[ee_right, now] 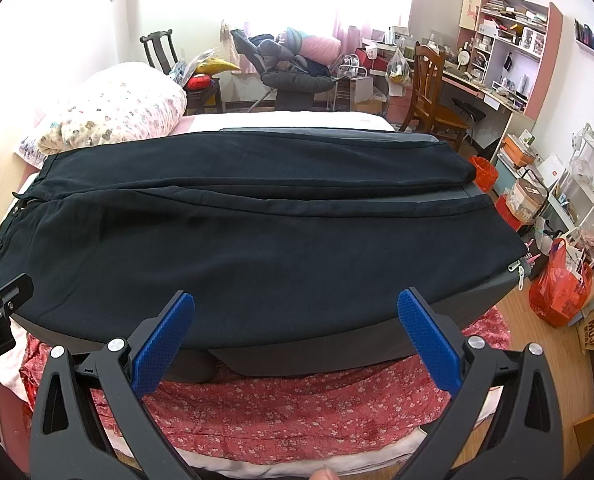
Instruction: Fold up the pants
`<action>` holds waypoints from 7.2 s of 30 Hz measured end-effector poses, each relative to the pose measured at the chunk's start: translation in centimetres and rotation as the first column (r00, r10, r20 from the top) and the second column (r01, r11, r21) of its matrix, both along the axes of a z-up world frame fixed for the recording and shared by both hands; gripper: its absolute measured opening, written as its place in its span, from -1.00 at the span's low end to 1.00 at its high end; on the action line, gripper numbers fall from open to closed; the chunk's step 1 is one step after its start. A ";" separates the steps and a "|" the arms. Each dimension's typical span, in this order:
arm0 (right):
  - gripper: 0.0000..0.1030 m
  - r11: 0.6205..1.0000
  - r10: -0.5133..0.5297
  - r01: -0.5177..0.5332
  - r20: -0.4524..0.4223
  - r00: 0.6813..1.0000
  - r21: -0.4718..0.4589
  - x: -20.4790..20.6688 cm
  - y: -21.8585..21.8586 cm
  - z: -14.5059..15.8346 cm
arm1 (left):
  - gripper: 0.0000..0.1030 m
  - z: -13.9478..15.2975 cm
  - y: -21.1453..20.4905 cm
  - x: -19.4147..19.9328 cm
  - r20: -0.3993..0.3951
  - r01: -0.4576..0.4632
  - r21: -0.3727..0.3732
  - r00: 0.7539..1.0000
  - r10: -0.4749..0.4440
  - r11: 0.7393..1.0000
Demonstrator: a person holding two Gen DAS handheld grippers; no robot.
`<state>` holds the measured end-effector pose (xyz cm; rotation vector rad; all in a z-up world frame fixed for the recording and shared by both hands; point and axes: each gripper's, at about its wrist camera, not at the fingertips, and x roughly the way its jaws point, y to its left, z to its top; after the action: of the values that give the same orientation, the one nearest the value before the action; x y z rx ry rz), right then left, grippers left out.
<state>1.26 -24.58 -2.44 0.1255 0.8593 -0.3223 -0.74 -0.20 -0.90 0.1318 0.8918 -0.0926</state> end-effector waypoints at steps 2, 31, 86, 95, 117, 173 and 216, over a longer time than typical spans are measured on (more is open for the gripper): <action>0.97 1.000 0.000 0.000 0.000 1.000 0.000 0.0 0.0 0.0 | 0.97 0.5 -0.1 0.4 -0.004 0.002 -0.002 1.000 -0.002 1.000; 0.97 1.000 0.001 -0.001 0.004 1.000 -0.001 -0.1 0.0 0.1 | 0.97 0.7 0.3 0.5 -0.004 -0.009 -0.005 1.000 0.009 1.000; 0.97 0.996 -0.078 0.078 -0.016 0.997 0.032 1.4 -3.7 -1.5 | 0.97 -1.0 1.1 2.9 -0.109 -0.061 -0.050 0.993 0.055 0.997; 0.97 0.983 -0.167 0.161 0.067 0.984 0.088 5.4 -10.3 0.8 | 0.97 -1.0 0.9 6.3 -0.119 -0.104 -0.062 0.988 0.097 0.993; 0.97 0.811 -0.308 0.299 -0.066 0.949 0.503 18.7 -37.8 -0.5 | 0.97 -0.1 0.6 12.3 -0.129 -0.265 -0.095 0.959 0.252 0.960; -0.69 0.866 -0.141 0.197 -0.154 0.978 0.460 24.1 -43.7 -6.1 | 0.97 -3.1 0.9 12.9 -0.303 -0.351 -0.177 0.908 0.288 0.920; -0.81 0.832 -0.127 -0.072 0.315 0.941 0.551 -0.8 -35.7 -0.7 | 0.96 -11.0 -1.3 47.5 -0.753 -0.476 -0.074 0.602 0.264 0.876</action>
<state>0.49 -60.31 -3.10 0.7237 0.5822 -0.0600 46.75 -1.52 -11.88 -0.3931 1.6911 0.1487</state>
